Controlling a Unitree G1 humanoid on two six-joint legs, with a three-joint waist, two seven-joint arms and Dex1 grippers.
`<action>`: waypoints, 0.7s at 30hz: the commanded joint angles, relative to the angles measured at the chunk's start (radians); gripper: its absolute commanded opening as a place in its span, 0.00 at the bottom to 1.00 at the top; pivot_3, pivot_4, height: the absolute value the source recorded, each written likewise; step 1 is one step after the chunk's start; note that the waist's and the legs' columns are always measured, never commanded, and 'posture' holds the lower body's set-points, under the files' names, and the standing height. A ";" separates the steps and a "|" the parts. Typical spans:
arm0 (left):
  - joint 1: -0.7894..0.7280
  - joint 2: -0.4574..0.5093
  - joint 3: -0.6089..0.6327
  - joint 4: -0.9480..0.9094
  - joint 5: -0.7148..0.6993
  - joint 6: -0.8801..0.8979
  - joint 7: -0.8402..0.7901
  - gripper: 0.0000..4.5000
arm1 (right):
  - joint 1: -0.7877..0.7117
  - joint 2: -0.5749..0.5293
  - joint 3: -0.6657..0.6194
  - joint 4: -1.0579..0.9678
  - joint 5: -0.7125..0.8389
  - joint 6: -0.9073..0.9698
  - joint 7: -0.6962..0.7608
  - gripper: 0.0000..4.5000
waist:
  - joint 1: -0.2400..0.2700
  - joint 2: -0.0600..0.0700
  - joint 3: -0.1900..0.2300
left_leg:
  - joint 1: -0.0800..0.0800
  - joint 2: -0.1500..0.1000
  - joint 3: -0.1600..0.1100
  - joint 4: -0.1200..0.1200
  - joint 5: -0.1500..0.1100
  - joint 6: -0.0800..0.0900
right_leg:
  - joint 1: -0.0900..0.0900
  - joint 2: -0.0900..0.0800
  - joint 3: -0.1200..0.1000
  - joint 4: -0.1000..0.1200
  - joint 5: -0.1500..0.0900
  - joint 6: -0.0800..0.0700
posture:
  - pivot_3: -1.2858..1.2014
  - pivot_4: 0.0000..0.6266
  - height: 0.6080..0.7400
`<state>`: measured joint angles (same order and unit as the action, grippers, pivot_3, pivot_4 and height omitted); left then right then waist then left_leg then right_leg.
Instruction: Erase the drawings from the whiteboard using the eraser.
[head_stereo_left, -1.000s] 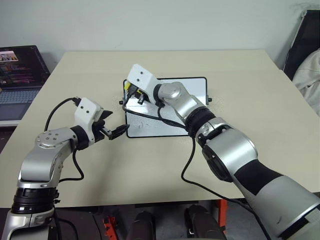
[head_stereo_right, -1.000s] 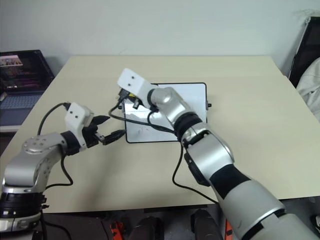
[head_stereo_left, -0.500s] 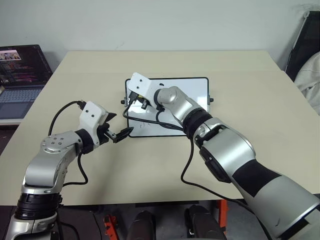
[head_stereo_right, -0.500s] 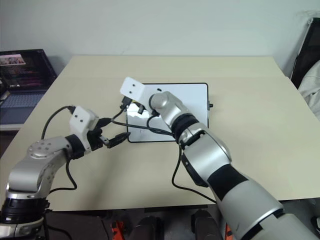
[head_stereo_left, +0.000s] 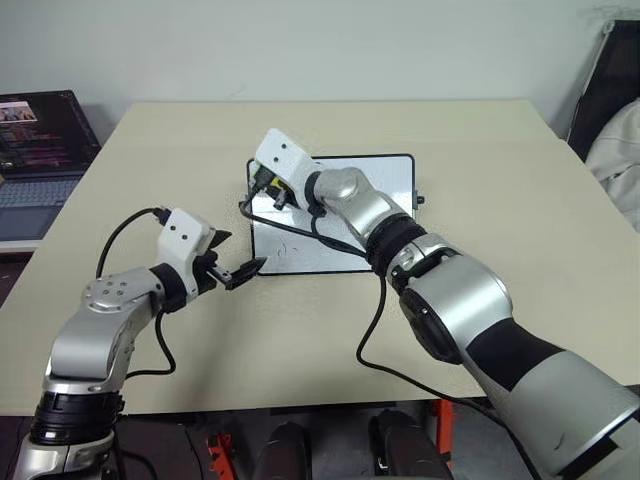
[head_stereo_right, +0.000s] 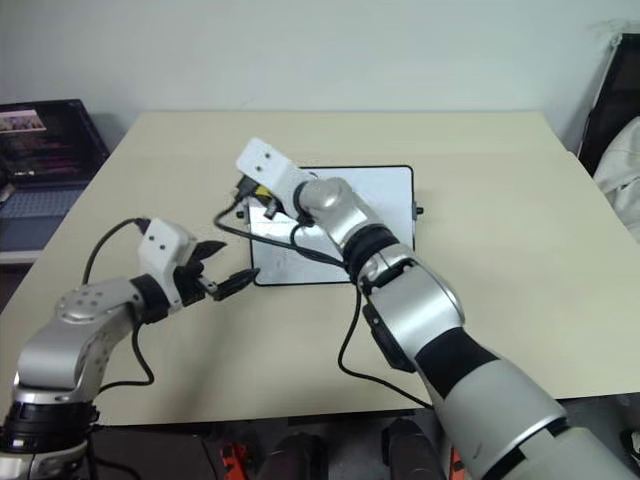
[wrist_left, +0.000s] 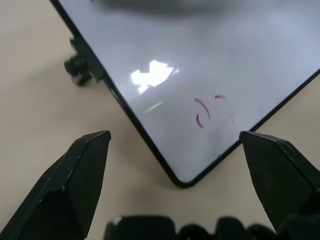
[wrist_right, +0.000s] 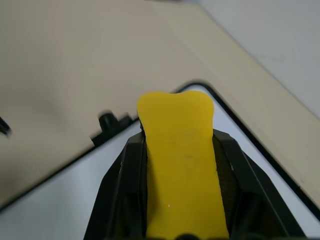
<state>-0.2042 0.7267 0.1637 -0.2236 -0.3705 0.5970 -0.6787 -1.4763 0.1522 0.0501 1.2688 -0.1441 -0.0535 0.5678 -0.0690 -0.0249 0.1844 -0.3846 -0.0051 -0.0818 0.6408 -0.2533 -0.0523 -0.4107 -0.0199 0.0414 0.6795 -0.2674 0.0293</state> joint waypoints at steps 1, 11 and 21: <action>0.005 0.009 0.044 -0.023 -0.004 -0.047 -0.010 1.00 | 0.136 -0.033 -0.054 -0.325 0.166 0.088 0.210 0.29 | 0.002 0.000 0.000 | 0.000 0.000 -0.001 0.000 0.000 0.000 | 0.001 0.000 0.000 0.000 0.000 0.000 | 0.52 0.24 1.00; 0.028 0.047 0.056 0.022 -0.010 -0.092 -0.097 1.00 | 0.846 -0.296 -0.008 -1.584 0.391 0.835 0.178 0.29 | 0.031 0.000 0.000 | -0.011 -0.001 -0.005 0.004 0.000 0.000 | -0.006 -0.002 -0.002 0.001 0.000 0.000 | 0.52 0.24 1.00; 0.091 0.111 0.038 0.017 0.003 -0.113 -0.211 1.00 | 1.060 -0.439 0.138 -1.832 0.379 0.931 0.069 0.29 | 0.010 0.000 0.000 | -0.007 0.000 0.000 0.004 0.000 0.000 | -0.004 0.000 -0.001 0.000 0.000 0.000 | 0.52 0.24 1.00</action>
<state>-0.1234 0.8099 0.2000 -0.1825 -0.3735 0.5078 -0.8681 -0.3966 -0.2812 0.1709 -0.5151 0.2380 0.8934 0.6572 -0.0588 -0.0250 0.1842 -0.3918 -0.0050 -0.0814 0.6445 -0.2535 -0.0525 -0.4147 -0.0197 0.0407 0.6801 -0.2677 0.0298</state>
